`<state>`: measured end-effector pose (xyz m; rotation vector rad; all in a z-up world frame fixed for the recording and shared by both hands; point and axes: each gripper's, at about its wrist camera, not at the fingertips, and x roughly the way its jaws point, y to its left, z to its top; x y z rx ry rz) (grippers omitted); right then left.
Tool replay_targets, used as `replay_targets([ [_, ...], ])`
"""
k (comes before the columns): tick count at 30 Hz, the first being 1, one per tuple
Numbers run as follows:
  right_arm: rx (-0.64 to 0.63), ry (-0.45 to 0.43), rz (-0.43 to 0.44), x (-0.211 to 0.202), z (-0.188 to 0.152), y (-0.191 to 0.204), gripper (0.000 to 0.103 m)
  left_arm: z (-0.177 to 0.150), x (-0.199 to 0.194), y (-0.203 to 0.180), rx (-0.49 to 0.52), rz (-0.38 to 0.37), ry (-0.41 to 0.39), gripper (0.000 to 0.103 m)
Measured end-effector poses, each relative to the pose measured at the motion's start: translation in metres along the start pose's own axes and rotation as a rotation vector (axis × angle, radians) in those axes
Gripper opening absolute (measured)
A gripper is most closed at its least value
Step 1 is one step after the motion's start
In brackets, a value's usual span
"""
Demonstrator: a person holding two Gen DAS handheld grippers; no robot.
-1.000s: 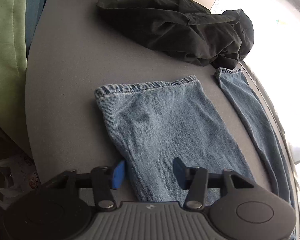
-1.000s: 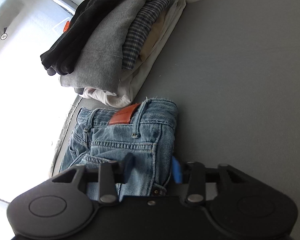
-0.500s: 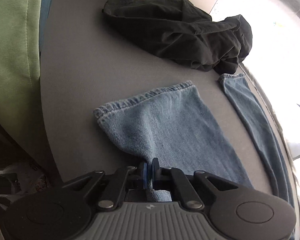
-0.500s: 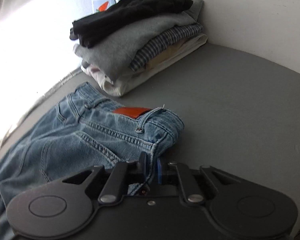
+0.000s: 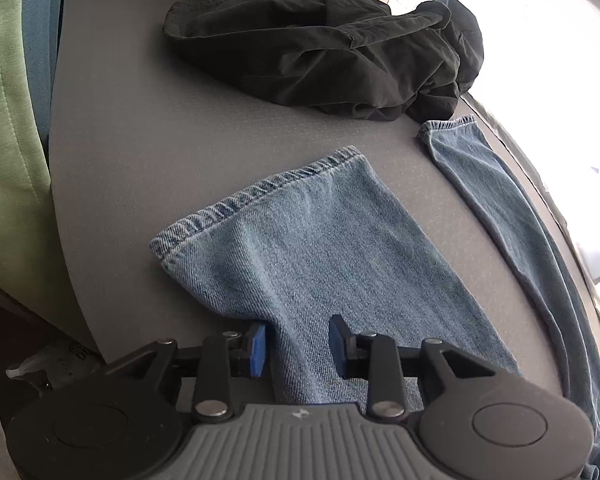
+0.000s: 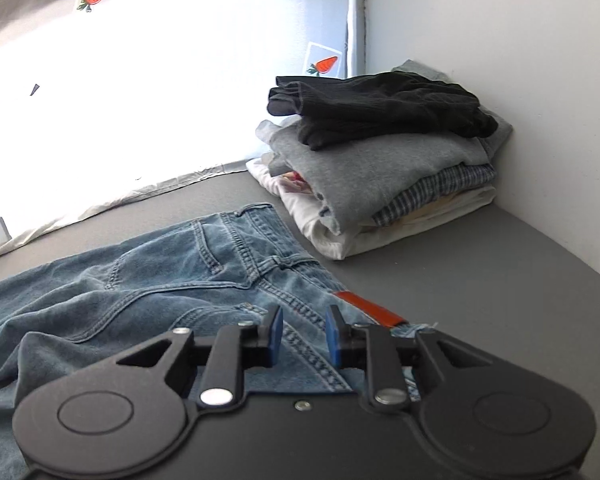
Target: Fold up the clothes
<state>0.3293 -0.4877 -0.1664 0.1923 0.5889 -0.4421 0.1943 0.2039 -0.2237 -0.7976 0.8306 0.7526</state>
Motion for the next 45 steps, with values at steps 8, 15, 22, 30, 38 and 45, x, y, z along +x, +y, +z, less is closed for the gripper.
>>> replay_targets([
  [8,-0.038,0.065,0.170,0.064,0.021,0.094,0.030,-0.006,0.012,0.003,0.060,0.018,0.035,0.041],
  [15,-0.231,0.086,0.168,0.072,-0.041,0.131,0.031,-0.007,0.017,-0.006,0.059,0.015,0.045,0.059],
  [22,-0.179,0.146,0.235,0.049,-0.043,0.105,0.039,-0.012,0.021,-0.018,0.158,0.001,0.052,0.080],
  [30,-0.270,0.150,0.240,-0.006,-0.086,0.085,0.080,-0.029,0.022,-0.030,0.349,0.017,0.028,0.088],
  [38,0.233,0.219,0.265,-0.033,-0.087,0.019,0.081,-0.034,0.032,-0.041,0.428,0.028,0.055,0.102],
  [45,0.670,0.170,0.395,-0.053,-0.112,-0.044,0.080,-0.040,0.033,-0.046,0.464,0.064,0.045,0.103],
])
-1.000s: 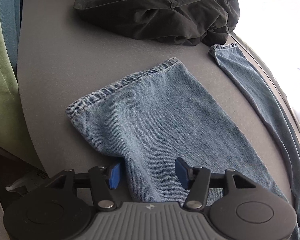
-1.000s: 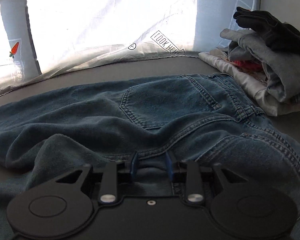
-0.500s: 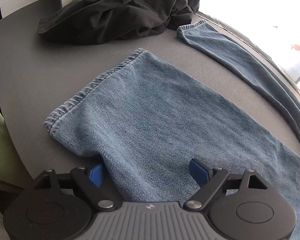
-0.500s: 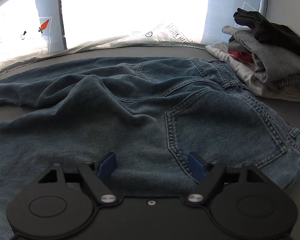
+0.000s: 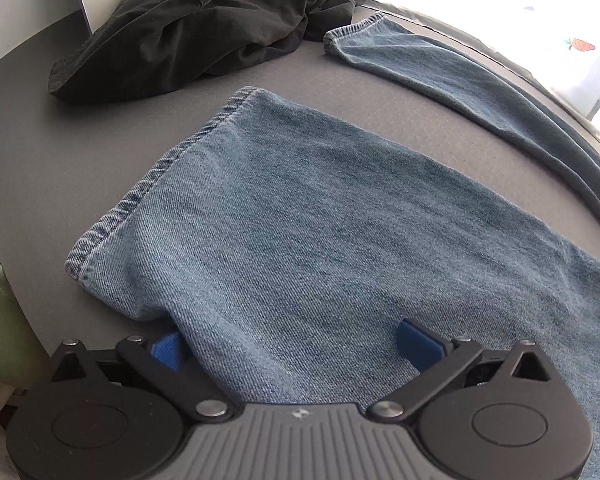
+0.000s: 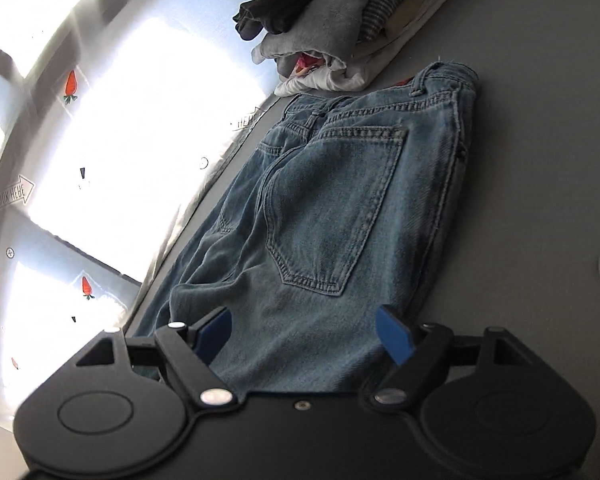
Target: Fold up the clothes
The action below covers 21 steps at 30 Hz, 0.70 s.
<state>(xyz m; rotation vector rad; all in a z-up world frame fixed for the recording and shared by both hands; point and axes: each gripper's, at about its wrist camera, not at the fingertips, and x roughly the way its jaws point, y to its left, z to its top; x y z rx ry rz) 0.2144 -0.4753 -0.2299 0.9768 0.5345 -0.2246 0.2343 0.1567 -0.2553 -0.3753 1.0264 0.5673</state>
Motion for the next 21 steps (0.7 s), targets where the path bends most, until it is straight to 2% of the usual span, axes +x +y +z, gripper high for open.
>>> replay_targets([
  [2,0.095,-0.024,0.032,-0.007,-0.002,-0.011,0.080,0.000,0.000,0.000,0.005,0.004,0.001,0.103],
  [5,0.187,-0.041,-0.001,-0.011,-0.003,-0.026,0.080,-0.001,0.000,-0.001,0.015,0.011,-0.003,0.103],
  [9,0.252,-0.064,0.006,-0.010,0.003,-0.041,0.068,-0.003,-0.001,0.000,0.029,0.012,-0.017,0.103],
  [11,0.250,-0.083,-0.008,-0.007,0.010,-0.043,0.061,-0.005,-0.001,-0.001,0.035,0.012,-0.029,0.103],
  [12,0.241,-0.094,-0.014,-0.005,0.016,-0.043,0.051,-0.006,-0.001,-0.001,0.037,0.012,-0.036,0.103],
  [13,0.232,-0.106,-0.020,-0.002,0.022,-0.043,0.049,-0.008,-0.001,-0.001,0.038,0.012,-0.044,0.103],
  [18,0.215,-0.128,-0.079,0.013,0.044,-0.047,0.047,-0.013,-0.002,-0.002,0.041,0.014,-0.085,0.103],
  [21,0.204,-0.137,-0.096,0.016,0.046,-0.045,0.046,-0.013,-0.003,-0.002,0.043,0.010,-0.095,0.103],
])
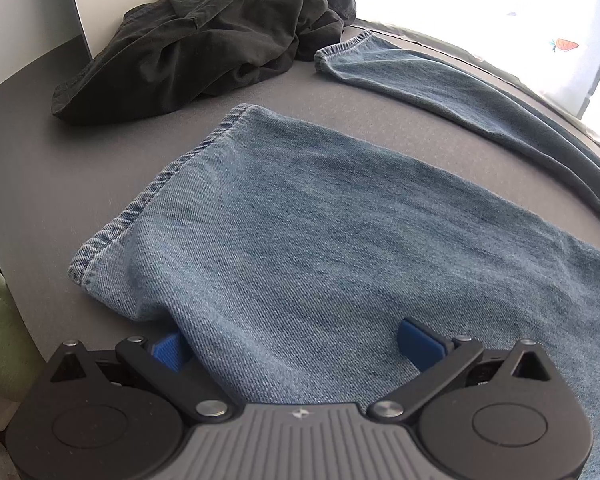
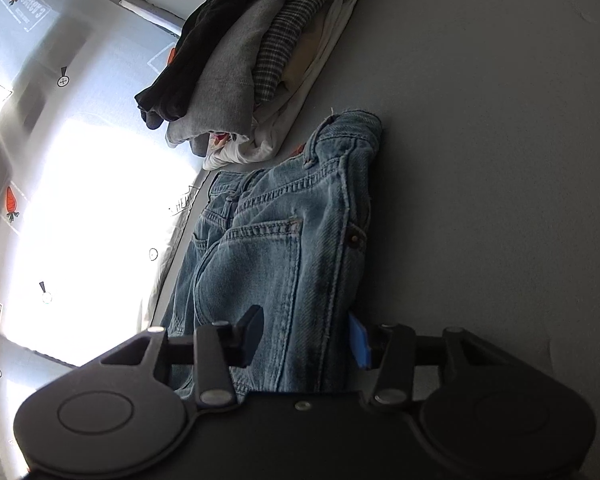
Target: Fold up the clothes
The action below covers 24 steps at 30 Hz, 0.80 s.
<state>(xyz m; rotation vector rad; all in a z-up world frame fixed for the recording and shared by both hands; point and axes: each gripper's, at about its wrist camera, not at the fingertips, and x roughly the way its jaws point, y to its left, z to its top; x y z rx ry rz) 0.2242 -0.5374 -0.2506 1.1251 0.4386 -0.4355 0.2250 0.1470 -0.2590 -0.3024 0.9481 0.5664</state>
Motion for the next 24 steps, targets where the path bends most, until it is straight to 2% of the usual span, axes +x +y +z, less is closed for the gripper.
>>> replay_targets([
  [2,-0.027,-0.012,-0.030,-0.001,-0.002,0.000,0.037,0.003,0.000,0.002,0.001,-0.010,0.005,0.103],
  [3,-0.042,-0.017,-0.059,-0.003,-0.003,-0.002,0.021,0.004,0.000,0.004,-0.005,-0.019,0.009,0.102],
  [4,-0.036,-0.022,-0.061,-0.002,-0.003,-0.005,0.016,0.004,-0.001,0.006,-0.012,-0.031,0.013,0.102],
  [7,-0.004,-0.039,-0.059,-0.001,-0.006,-0.010,0.015,0.006,-0.007,0.018,-0.068,-0.070,0.010,0.096],
  [9,-0.023,-0.045,-0.073,-0.001,-0.006,-0.007,0.015,0.007,-0.012,0.031,-0.136,-0.103,0.003,0.086],
  [13,0.016,-0.045,-0.040,0.000,-0.003,-0.015,0.015,0.005,-0.018,0.070,-0.373,-0.198,-0.004,0.069],
  [15,0.040,-0.045,-0.022,0.000,-0.003,-0.019,0.015,0.000,-0.018,0.088,-0.511,-0.234,-0.002,0.056],
  [17,0.057,-0.045,-0.010,0.000,-0.003,-0.022,0.015,-0.007,-0.016,0.105,-0.667,-0.278,-0.004,0.050],
  [20,0.081,-0.046,0.005,-0.001,-0.002,-0.026,0.015,-0.019,-0.015,0.118,-0.834,-0.314,-0.014,0.045],
  [22,0.112,-0.048,0.023,-0.001,-0.001,-0.031,0.015,-0.020,-0.015,0.117,-0.847,-0.300,-0.018,0.039],
  [23,0.125,-0.048,0.032,-0.001,-0.001,-0.033,0.015,-0.020,-0.014,0.117,-0.846,-0.288,-0.017,0.030],
  [24,0.129,-0.048,0.035,-0.002,-0.001,-0.034,0.015,-0.020,-0.013,0.117,-0.849,-0.273,-0.012,0.016],
])
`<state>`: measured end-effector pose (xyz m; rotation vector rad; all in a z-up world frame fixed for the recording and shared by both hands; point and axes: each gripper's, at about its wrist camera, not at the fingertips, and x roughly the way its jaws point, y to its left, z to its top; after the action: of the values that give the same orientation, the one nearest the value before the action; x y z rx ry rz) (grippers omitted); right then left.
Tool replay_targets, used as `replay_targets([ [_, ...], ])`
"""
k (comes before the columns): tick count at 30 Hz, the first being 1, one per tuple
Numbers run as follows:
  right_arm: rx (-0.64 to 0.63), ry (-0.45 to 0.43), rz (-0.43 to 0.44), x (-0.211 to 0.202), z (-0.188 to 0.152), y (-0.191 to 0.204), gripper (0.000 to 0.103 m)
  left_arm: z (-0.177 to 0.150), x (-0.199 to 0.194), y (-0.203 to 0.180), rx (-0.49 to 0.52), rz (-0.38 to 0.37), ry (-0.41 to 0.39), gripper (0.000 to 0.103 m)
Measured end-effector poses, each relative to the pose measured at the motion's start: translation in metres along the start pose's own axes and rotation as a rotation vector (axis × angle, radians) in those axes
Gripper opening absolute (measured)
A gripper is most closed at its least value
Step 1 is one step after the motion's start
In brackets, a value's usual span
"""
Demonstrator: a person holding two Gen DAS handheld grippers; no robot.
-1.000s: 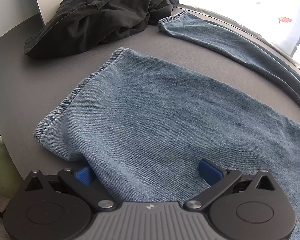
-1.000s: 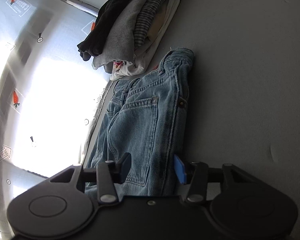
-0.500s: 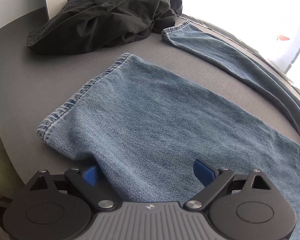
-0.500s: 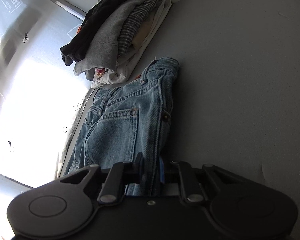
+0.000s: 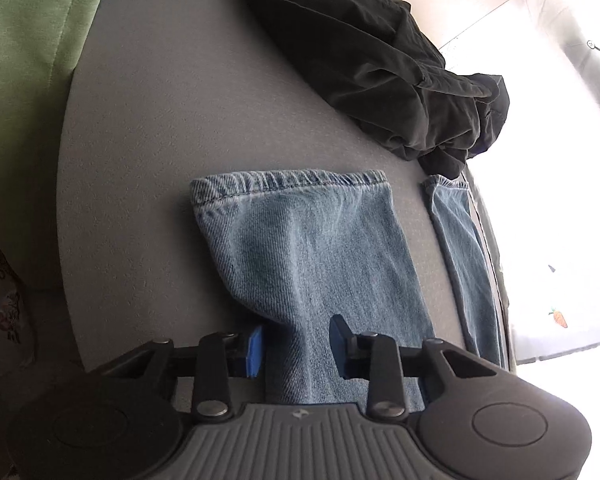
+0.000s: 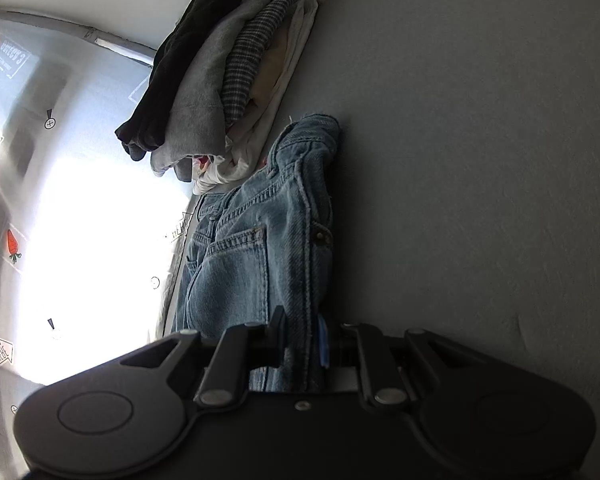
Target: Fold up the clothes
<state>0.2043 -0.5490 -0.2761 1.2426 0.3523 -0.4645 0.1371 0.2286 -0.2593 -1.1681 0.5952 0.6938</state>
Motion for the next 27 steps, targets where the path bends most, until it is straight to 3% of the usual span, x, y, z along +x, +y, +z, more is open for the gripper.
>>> replay_targets([
  [2,0.001,0.001,0.001,-0.001,0.000,0.000,0.015,0.003,0.002,0.008,-0.053,-0.006,0.008,0.007],
  [5,0.005,-0.001,-0.007,-0.001,0.000,0.002,0.015,0.008,0.003,0.014,-0.124,-0.017,0.021,0.007],
  [13,0.021,0.021,-0.068,-0.001,0.004,0.016,0.015,0.017,0.000,-0.012,-0.141,-0.108,0.019,0.007],
  [20,0.016,-0.018,0.018,-0.013,0.009,0.045,0.014,0.026,-0.011,-0.053,-0.137,-0.210,0.004,0.007],
  [27,0.009,-0.056,0.094,-0.013,0.017,0.085,0.014,0.043,-0.014,-0.112,-0.053,-0.322,-0.025,0.007],
])
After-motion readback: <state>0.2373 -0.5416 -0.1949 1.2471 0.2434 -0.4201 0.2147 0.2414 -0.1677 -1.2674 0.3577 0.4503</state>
